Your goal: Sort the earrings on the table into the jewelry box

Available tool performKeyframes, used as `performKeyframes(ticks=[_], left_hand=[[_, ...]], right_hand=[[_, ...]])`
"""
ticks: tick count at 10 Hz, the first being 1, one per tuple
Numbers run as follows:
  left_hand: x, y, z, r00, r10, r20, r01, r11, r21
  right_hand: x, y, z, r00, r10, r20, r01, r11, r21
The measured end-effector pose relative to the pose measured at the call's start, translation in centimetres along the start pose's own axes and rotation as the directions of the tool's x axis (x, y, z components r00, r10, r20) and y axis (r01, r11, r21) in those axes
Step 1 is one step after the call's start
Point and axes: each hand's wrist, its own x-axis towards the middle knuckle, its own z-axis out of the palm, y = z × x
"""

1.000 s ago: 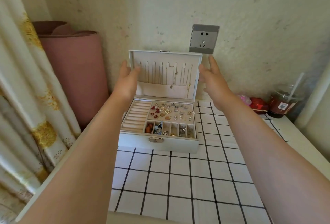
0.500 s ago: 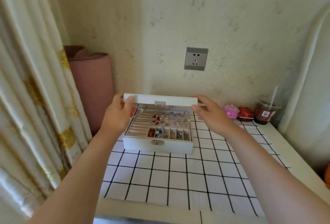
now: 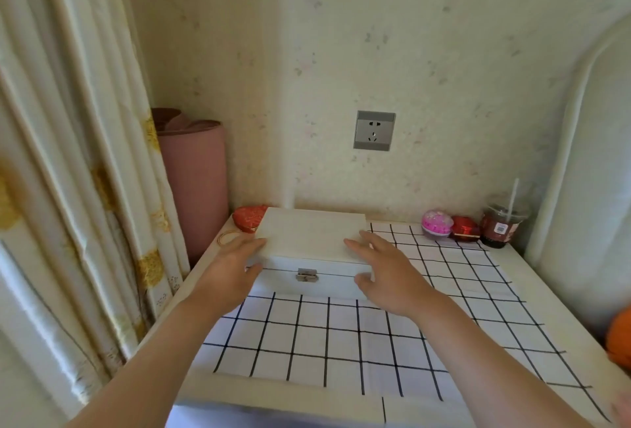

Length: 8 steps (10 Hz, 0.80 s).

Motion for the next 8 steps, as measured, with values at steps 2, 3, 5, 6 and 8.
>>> performKeyframes(ticks=[2, 3, 5, 6, 8], left_hand=[[-1.3, -0.7, 1.1, 0.997, 0.04, 0.073, -0.047, 0.993, 0.107], [-1.3, -0.8, 1.5, 0.997, 0.044, 0.062, -0.05, 0.993, 0.103], [-1.3, 0.2, 0.8, 0.998, -0.009, 0.063, 0.006, 0.999, 0.052], [-0.6, 2.2, -1.1, 1.0, 0.024, 0.018, -0.025, 1.0, 0.015], [0.6, 10.0, -10.6, 0.942, 0.118, -0.315, -0.246, 0.88, -0.407]], right_hand=[[-0.1, -0.7, 1.3, 0.991, 0.019, 0.131, -0.006, 0.995, -0.1], [-0.2, -0.6, 1.6, 0.992, 0.025, 0.122, -0.016, 0.997, -0.077], [0.1, -0.9, 1.1, 0.991, 0.041, 0.131, -0.035, 0.998, -0.051], [0.6, -2.3, -1.0, 0.999, 0.048, 0.016, -0.048, 0.999, -0.005], [-1.6, -7.0, -11.4, 0.801, -0.052, -0.596, 0.322, 0.877, 0.356]])
